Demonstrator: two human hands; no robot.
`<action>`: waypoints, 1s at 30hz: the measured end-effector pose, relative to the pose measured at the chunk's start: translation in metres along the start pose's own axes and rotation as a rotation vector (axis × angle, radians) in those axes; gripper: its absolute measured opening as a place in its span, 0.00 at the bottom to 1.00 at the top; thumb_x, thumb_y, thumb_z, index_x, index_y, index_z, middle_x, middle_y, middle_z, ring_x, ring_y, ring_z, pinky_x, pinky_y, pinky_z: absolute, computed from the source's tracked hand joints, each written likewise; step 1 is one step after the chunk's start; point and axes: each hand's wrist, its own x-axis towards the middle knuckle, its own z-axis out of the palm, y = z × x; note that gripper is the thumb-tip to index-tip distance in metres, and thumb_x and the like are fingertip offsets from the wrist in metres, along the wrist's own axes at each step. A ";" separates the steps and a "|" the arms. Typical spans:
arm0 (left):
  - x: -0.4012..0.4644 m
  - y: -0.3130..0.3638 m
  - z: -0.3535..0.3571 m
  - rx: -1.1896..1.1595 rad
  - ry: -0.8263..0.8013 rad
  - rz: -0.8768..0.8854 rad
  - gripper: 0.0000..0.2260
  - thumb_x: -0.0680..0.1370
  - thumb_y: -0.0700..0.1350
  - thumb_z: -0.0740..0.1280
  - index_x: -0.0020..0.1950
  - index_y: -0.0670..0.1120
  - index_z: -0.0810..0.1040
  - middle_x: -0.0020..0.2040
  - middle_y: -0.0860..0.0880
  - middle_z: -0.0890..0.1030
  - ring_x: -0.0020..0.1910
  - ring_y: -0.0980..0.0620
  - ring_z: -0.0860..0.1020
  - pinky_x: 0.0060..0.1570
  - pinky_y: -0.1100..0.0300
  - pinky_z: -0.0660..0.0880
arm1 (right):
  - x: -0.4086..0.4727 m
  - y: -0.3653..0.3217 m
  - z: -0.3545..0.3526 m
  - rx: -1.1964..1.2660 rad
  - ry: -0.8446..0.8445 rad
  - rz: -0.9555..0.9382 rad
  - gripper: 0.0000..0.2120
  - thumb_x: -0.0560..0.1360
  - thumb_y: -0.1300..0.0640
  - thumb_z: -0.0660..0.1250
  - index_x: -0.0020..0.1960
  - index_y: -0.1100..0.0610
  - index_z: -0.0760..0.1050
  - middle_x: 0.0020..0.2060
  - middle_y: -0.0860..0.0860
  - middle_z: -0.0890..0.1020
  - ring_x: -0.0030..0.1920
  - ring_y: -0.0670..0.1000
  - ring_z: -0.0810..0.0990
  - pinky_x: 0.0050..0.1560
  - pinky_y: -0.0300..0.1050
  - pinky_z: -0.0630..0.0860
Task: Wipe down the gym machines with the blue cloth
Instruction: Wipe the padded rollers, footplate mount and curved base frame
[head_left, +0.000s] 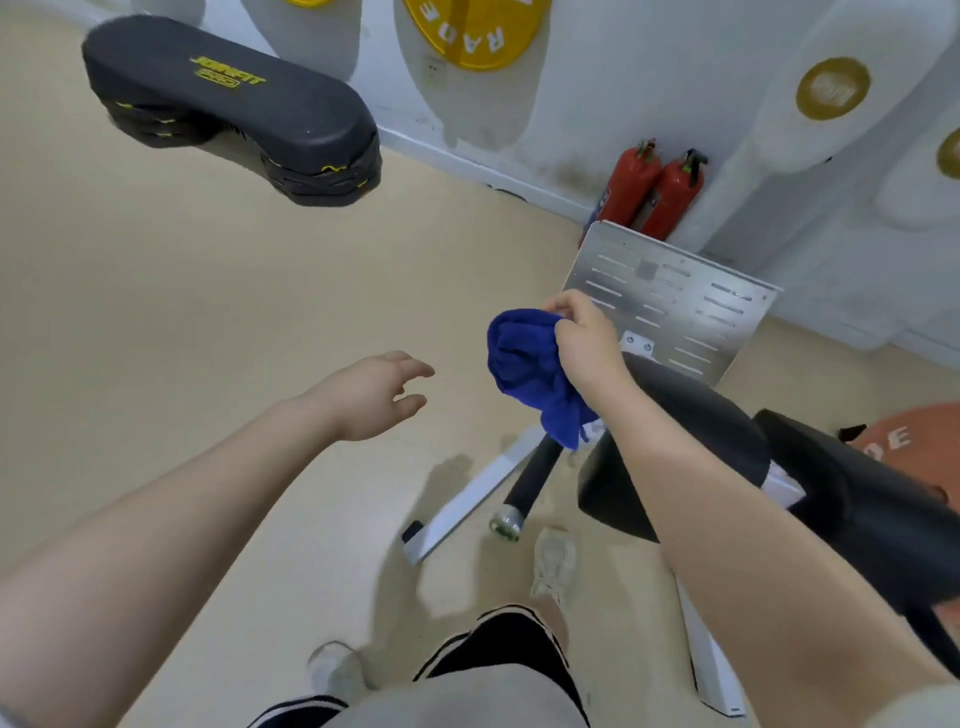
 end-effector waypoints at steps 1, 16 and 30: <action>-0.011 -0.012 -0.001 -0.002 -0.020 0.015 0.18 0.80 0.47 0.58 0.71 0.49 0.66 0.69 0.52 0.67 0.59 0.52 0.74 0.58 0.59 0.69 | -0.006 -0.004 0.015 0.014 -0.018 0.044 0.13 0.71 0.66 0.52 0.48 0.52 0.70 0.46 0.53 0.78 0.43 0.52 0.74 0.37 0.43 0.70; 0.105 -0.081 -0.102 0.079 -0.122 0.235 0.22 0.80 0.46 0.59 0.74 0.50 0.60 0.68 0.50 0.69 0.56 0.51 0.75 0.57 0.60 0.70 | 0.091 -0.002 0.078 0.224 0.179 0.457 0.12 0.72 0.69 0.57 0.45 0.54 0.72 0.39 0.51 0.76 0.40 0.51 0.74 0.36 0.41 0.70; 0.419 0.031 -0.220 0.383 -0.404 0.579 0.19 0.80 0.46 0.58 0.71 0.47 0.66 0.67 0.47 0.70 0.60 0.48 0.74 0.60 0.60 0.66 | 0.276 -0.023 -0.023 0.392 0.520 0.492 0.08 0.79 0.64 0.55 0.47 0.52 0.67 0.42 0.46 0.74 0.42 0.44 0.74 0.41 0.38 0.70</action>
